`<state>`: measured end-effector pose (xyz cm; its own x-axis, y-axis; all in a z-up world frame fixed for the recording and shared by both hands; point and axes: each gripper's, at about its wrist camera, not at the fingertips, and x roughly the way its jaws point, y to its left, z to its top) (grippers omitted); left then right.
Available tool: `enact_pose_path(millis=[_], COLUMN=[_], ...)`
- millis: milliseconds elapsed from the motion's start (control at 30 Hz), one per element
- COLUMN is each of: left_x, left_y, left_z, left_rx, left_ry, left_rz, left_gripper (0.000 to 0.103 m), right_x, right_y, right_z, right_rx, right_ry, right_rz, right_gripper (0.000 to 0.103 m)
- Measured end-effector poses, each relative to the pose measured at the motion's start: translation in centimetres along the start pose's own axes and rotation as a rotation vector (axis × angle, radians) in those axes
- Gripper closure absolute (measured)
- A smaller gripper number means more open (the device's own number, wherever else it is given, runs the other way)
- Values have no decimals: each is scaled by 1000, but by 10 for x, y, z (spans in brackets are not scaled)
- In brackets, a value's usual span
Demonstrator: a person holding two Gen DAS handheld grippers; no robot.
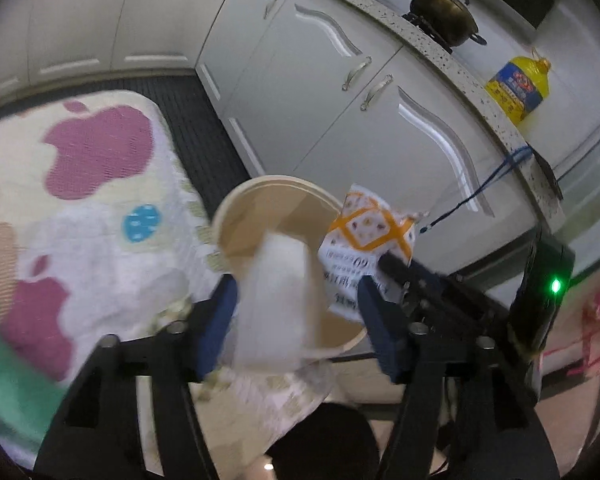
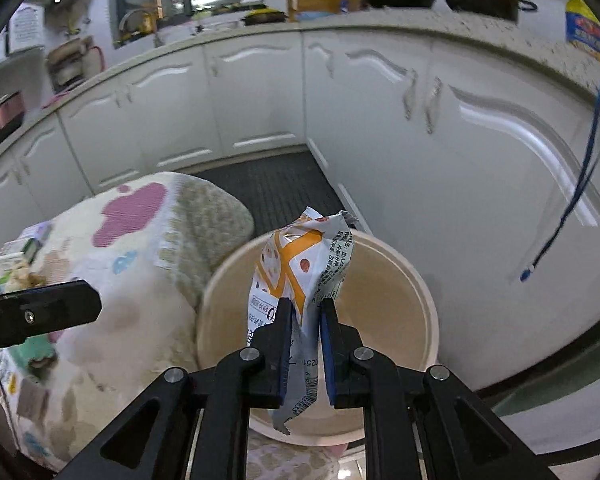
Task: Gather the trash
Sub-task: 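Carry the sponge and snack bag to the beige bin and release both, then return both tools to the table above the blue pack and green towel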
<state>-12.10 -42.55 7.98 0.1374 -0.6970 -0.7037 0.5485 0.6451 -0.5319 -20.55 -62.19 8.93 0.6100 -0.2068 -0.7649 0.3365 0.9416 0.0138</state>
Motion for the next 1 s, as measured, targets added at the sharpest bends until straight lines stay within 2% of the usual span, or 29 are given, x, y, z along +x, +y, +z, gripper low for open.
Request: enact_pose_path(millis=[33,100,333,433,767,900,1000], left_x=[7,12,-6,-22,-76,-93,-104], left_y=[1,1,-2,-2,6,9,14], left_z=[2,4,-4,-9,-37,-49,-54], left_rx=[-21,-39,-8,19,115,141,139], left_ry=[2,0,-21,-47,-176,-223,-241], left_rz=[-14,-21,-1,58,280,377,392], left_gripper=[38,38,38,38,38,38,38], right_x=[4,7,2,-3,-23,-32,-38], right_y=[-4,-11,-17,-11,35,56,69], right_z=[0,-2,-10,-10,-13,-13,-13], right_rx=[13,35,60,74,28,7,-4], right_ry=[7,5,2,-8,-48,-64,-73], right_rz=[-8,-15,1,29,118,146,163], right_gripper=[74,65,64,60,57,49,49])
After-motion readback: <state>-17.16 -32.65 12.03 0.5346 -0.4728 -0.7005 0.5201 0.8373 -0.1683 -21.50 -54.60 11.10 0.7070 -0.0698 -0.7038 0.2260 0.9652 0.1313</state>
